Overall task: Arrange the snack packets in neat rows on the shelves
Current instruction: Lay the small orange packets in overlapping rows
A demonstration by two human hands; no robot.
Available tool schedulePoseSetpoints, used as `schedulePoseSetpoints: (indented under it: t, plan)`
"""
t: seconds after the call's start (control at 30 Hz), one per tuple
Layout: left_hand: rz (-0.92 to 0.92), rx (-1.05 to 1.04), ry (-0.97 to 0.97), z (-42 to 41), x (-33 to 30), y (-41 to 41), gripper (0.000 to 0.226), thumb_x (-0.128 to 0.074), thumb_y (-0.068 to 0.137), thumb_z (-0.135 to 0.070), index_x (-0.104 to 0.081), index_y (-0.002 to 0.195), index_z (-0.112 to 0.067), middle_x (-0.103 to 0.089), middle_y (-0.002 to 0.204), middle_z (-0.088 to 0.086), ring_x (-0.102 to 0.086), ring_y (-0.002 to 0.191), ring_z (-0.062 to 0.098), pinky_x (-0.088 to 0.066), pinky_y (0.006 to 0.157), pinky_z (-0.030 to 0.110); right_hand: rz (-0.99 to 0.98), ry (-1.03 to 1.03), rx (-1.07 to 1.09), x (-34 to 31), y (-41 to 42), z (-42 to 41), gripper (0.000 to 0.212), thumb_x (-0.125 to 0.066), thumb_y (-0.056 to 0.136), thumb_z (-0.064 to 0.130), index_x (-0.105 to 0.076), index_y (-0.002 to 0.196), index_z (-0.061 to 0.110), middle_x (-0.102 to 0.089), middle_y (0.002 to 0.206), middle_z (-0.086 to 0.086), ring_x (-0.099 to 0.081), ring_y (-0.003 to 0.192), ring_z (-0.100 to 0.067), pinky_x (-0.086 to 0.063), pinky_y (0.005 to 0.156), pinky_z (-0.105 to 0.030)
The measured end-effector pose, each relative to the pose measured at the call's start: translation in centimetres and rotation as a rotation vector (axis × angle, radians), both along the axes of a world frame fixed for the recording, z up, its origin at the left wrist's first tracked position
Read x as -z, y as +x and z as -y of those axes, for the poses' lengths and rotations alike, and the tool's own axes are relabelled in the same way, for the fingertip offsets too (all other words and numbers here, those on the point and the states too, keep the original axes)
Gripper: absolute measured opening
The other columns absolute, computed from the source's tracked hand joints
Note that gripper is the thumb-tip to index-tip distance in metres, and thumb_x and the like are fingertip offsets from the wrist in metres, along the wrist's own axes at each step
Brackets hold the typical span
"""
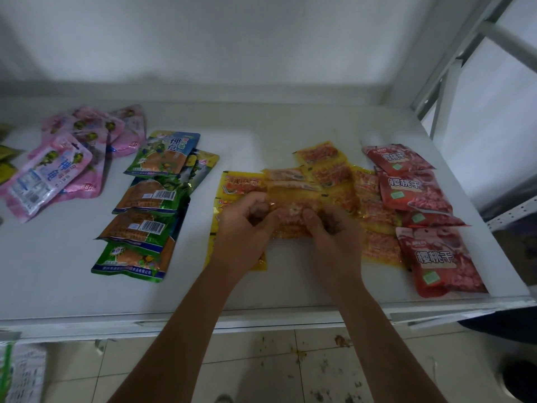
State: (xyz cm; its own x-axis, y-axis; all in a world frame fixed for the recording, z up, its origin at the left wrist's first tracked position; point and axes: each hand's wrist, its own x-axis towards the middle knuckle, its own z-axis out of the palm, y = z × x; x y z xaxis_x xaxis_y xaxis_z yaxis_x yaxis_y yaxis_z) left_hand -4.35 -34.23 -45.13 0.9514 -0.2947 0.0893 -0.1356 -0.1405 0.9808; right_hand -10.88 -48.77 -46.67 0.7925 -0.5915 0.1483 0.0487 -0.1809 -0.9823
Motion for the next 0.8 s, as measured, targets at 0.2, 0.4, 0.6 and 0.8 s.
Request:
schedulePoseSetpoints:
  t: [0.2,0.4,0.6,0.8]
  plan:
    - [0.095,0.145,0.265,-0.2,0.2,0.0,0.021,-0.087,0.083,-0.020,-0.069,0.090,-0.030,-0.069,0.083,-0.008,-0.063,0.076,0.007,-0.053,0.069,0.023,0.103,0.142,0.024,-0.8,-0.4,0.2,0.034,-0.074,0.096,0.015,-0.062,0.066,0.029,-0.047,0.054,0.021,-0.041,0.055,0.002,-0.034,0.057,-0.012]
    - [0.090,0.035,0.195,-0.5,1.1,0.2,0.027,-0.078,0.091,-0.020,-0.061,0.081,-0.003,-0.062,0.075,0.016,-0.060,0.072,0.033,-0.049,0.063,0.042,-0.083,-0.213,-0.169,-0.7,-1.4,1.3,0.011,-0.078,0.092,0.030,-0.076,0.103,0.028,-0.075,0.098,0.013,-0.068,0.092,-0.001,-0.050,0.076,-0.016]
    - [0.068,0.064,0.190,-0.5,0.7,0.0,0.011,-0.083,0.088,-0.021,-0.074,0.094,-0.020,-0.073,0.083,-0.012,-0.066,0.077,0.003,-0.054,0.069,0.025,-0.129,-0.423,-0.146,0.7,-1.6,1.6,0.018,-0.067,0.091,0.036,-0.072,0.079,0.023,-0.066,0.079,0.004,-0.063,0.075,-0.013,-0.046,0.063,-0.027]
    - [0.057,0.072,0.220,-0.6,0.9,0.1,0.015,-0.084,0.087,-0.022,-0.074,0.099,-0.019,-0.077,0.091,-0.006,-0.071,0.087,0.012,-0.058,0.080,0.036,-0.053,-0.461,-0.128,1.7,-1.2,1.7,0.075,-0.052,0.092,0.073,-0.070,0.081,0.001,-0.060,0.072,-0.010,-0.057,0.069,-0.026,-0.042,0.061,-0.036]
